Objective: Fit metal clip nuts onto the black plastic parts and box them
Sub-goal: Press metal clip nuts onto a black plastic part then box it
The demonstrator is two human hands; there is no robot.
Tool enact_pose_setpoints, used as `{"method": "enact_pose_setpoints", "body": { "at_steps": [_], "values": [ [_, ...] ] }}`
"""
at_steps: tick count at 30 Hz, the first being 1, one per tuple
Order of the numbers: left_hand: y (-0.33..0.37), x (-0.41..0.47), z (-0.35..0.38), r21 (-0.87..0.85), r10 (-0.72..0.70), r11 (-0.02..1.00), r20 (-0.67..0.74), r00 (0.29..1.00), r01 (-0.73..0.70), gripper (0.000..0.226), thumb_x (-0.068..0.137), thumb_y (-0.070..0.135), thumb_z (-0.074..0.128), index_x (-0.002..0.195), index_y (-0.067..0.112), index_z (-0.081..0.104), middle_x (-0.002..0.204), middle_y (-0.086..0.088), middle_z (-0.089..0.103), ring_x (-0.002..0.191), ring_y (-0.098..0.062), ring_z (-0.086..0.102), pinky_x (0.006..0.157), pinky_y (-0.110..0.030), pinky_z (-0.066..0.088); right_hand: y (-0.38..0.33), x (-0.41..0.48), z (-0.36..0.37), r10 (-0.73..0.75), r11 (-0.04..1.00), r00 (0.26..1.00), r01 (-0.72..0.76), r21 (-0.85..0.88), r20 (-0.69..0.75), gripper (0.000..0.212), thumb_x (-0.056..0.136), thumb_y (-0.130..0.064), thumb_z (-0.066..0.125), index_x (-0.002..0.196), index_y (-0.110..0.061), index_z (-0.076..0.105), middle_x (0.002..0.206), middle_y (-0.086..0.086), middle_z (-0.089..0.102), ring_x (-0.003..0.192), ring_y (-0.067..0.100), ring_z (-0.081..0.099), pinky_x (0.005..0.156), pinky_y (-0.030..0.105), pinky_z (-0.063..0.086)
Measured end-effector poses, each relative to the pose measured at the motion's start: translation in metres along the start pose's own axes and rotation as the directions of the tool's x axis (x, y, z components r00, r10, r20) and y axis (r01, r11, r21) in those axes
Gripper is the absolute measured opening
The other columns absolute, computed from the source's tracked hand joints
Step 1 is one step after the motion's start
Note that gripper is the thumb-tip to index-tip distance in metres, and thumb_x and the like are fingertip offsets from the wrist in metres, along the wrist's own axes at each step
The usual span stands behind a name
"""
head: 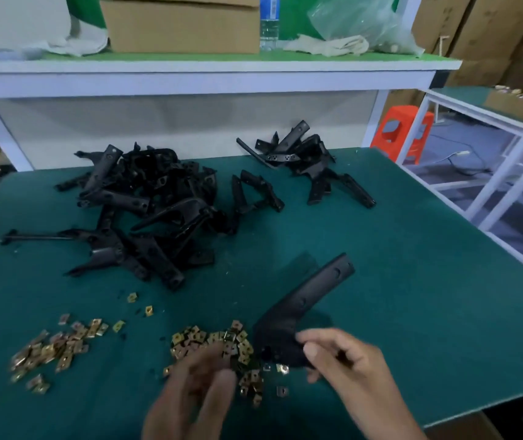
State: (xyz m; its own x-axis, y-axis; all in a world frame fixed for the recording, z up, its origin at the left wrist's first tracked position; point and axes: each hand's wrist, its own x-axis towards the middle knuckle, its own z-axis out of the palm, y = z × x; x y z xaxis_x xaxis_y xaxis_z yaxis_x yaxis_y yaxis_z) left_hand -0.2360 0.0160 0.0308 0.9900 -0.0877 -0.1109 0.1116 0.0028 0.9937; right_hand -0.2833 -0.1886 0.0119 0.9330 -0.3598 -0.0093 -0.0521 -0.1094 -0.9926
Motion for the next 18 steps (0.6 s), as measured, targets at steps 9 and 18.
{"method": "enact_pose_setpoints", "body": {
  "at_steps": [9,18],
  "values": [
    [-0.014,-0.004,0.016,0.064,-0.127,0.992,0.418,0.899,0.111,0.017,0.090,0.024,0.072,0.100,0.038,0.075,0.096,0.007,0.078,0.089,-0.005,0.072,0.071,-0.012,0.051,0.025,-0.073,0.010,0.131,0.959,0.990,-0.115,0.258,-0.048,0.079,0.054,-0.015,0.095,0.119,-0.015,0.052,0.075,0.022,0.072,0.060,0.024,0.070,0.056,0.026,0.055],
    [-0.040,0.025,0.027,0.756,0.283,0.436,0.400,0.872,-0.488,0.040,0.102,0.048,0.043,0.135,0.033,0.060,0.120,0.013,0.058,0.109,-0.005,0.036,0.096,-0.023,0.033,0.020,-0.021,-0.009,0.165,0.790,0.966,-0.008,0.613,-0.200,0.038,0.089,-0.040,0.060,0.120,-0.025,0.074,0.105,0.009,0.075,0.079,0.016,0.071,0.064,0.024,0.058]
  ]
}}
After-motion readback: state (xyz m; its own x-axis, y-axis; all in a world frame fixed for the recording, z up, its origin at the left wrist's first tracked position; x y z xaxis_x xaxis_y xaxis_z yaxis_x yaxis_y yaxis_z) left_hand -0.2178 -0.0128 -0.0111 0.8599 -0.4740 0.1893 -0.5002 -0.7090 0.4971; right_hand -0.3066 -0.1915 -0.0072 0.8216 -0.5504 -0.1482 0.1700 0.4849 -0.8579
